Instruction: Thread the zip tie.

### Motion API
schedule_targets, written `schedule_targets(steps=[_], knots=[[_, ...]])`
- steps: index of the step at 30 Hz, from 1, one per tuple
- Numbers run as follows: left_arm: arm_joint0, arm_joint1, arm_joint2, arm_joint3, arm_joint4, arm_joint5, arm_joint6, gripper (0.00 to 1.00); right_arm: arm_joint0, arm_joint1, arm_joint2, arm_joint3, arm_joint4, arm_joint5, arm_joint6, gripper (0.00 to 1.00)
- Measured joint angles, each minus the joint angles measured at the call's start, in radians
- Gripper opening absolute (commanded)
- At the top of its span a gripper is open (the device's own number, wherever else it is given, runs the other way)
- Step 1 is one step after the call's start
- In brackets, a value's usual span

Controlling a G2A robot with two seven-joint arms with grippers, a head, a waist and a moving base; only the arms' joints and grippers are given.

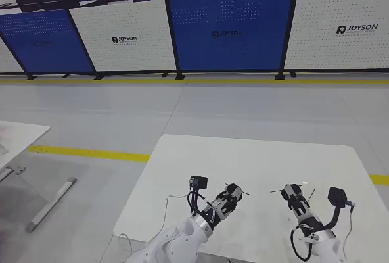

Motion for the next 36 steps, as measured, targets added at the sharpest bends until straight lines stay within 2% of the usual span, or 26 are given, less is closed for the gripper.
schedule_targets(steps=[3, 5, 12, 13, 29, 36], knots=[[0.0, 0.0, 0.0, 0.0, 0.0, 0.0, 0.0, 0.0, 0.0, 0.0, 0.0, 0.0, 0.002, -0.002, 0.0, 0.0], [0.0, 0.0, 0.0, 0.0, 0.0, 0.0, 0.0, 0.0, -0.005, -0.002, -0.001, 0.002, 0.021, -0.027, 0.002, 0.0], [0.0, 0.0, 0.0, 0.0, 0.0, 0.0, 0.0, 0.0, -0.05, -0.009, -0.019, 0.042, 0.135, -0.252, 0.013, 0.0], [0.0, 0.0, 0.0, 0.0, 0.0, 0.0, 0.0, 0.0, -0.054, -0.01, -0.021, 0.046, 0.139, -0.264, 0.01, 0.0], [0.0, 0.0, 0.0, 0.0, 0.0, 0.0, 0.0, 0.0, -0.055, -0.013, -0.027, 0.05, 0.126, -0.257, -0.008, 0.0], [0.0, 0.0, 0.0, 0.0, 0.0, 0.0, 0.0, 0.0, -0.057, -0.03, -0.09, 0.074, 0.031, -0.259, -0.134, 0.0]])
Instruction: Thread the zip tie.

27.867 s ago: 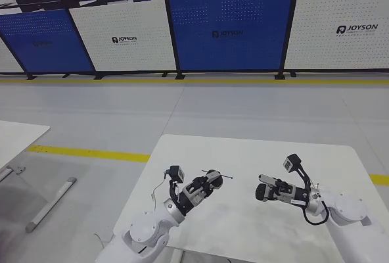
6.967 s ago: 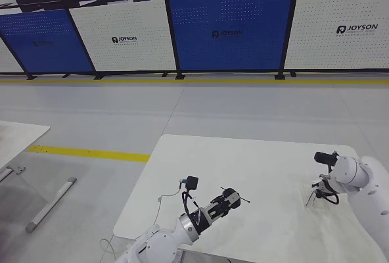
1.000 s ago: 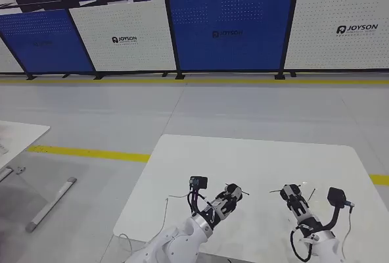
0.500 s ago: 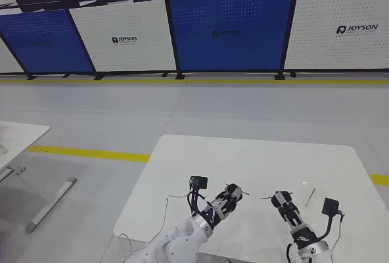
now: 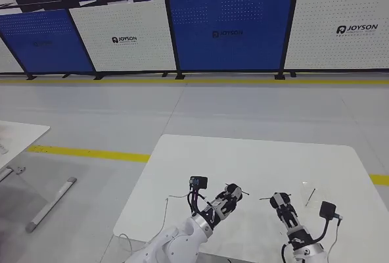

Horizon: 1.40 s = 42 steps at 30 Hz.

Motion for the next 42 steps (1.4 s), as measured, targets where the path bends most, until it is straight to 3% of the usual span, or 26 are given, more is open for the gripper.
schedule_targets(steps=[4, 17, 26, 42], knots=[[0.0, 0.0, 0.0, 0.0, 0.0, 0.0, 0.0, 0.0, -0.006, -0.008, -0.035, 0.011, -0.035, -0.035, -0.055, 0.0], [0.0, 0.0, 0.0, 0.0, 0.0, 0.0, 0.0, 0.0, -0.006, -0.007, -0.034, 0.011, -0.034, -0.034, -0.053, 0.0], [-0.011, 0.006, -0.052, 0.025, -0.076, -0.034, -0.103, 0.0, -0.006, -0.007, -0.034, 0.011, -0.034, -0.034, -0.053, 0.0], [-0.005, 0.007, -0.059, 0.03, -0.074, -0.041, -0.105, 0.0, 0.006, -0.011, -0.039, 0.02, -0.032, -0.023, -0.049, 0.0]])
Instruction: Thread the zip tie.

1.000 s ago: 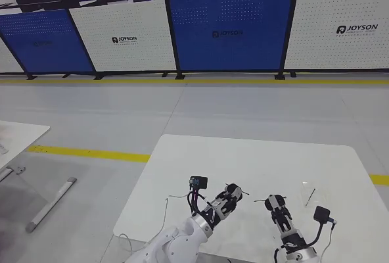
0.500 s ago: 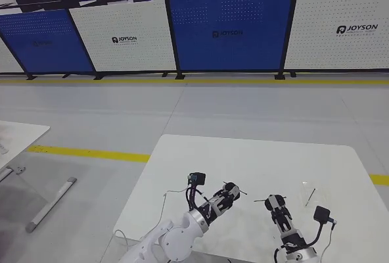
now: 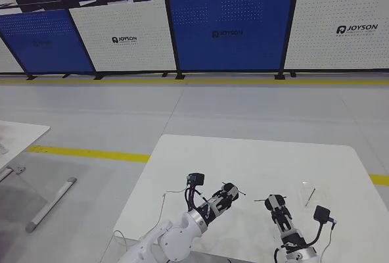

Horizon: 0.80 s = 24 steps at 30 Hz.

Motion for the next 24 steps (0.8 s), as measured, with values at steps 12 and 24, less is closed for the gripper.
schedule_targets(steps=[12, 24], knots=[[0.0, 0.0, 0.0, 0.0, 0.0, 0.0, 0.0, 0.0, 0.058, -0.022, -0.072, 0.055, -0.028, 0.018, -0.036, 0.0], [0.0, 0.0, 0.0, 0.0, 0.0, 0.0, 0.0, 0.0, 0.099, -0.045, -0.106, 0.106, -0.047, 0.034, -0.1, 0.0]])
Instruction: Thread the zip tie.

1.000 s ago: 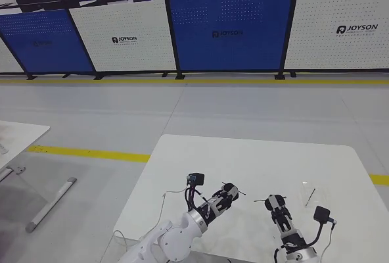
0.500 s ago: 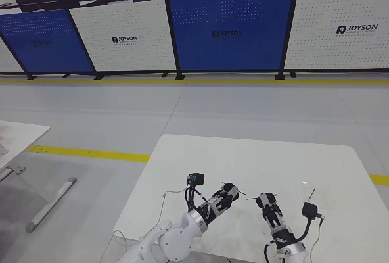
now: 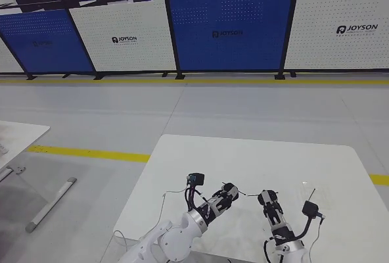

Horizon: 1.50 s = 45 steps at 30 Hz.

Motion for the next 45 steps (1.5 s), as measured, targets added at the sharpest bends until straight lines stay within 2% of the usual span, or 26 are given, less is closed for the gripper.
schedule_targets(steps=[10, 21, 31, 45], knots=[[0.0, 0.0, 0.0, 0.0, 0.0, 0.0, 0.0, 0.0, 0.0, -0.002, 0.004, 0.0, 0.002, 0.002, -0.006, 0.0], [0.0, 0.0, 0.0, 0.0, 0.0, 0.0, 0.0, 0.0, -0.005, -0.01, 0.022, 0.0, 0.021, -0.033, 0.016, 0.0], [0.0, 0.0, 0.0, 0.0, 0.0, 0.0, 0.0, 0.0, 0.006, -0.021, 0.017, 0.007, 0.003, -0.013, 0.023, 0.0], [0.0, 0.0, 0.0, 0.0, 0.0, 0.0, 0.0, 0.0, -0.02, -0.027, 0.049, 0.001, 0.001, -0.043, 0.029, 0.0]])
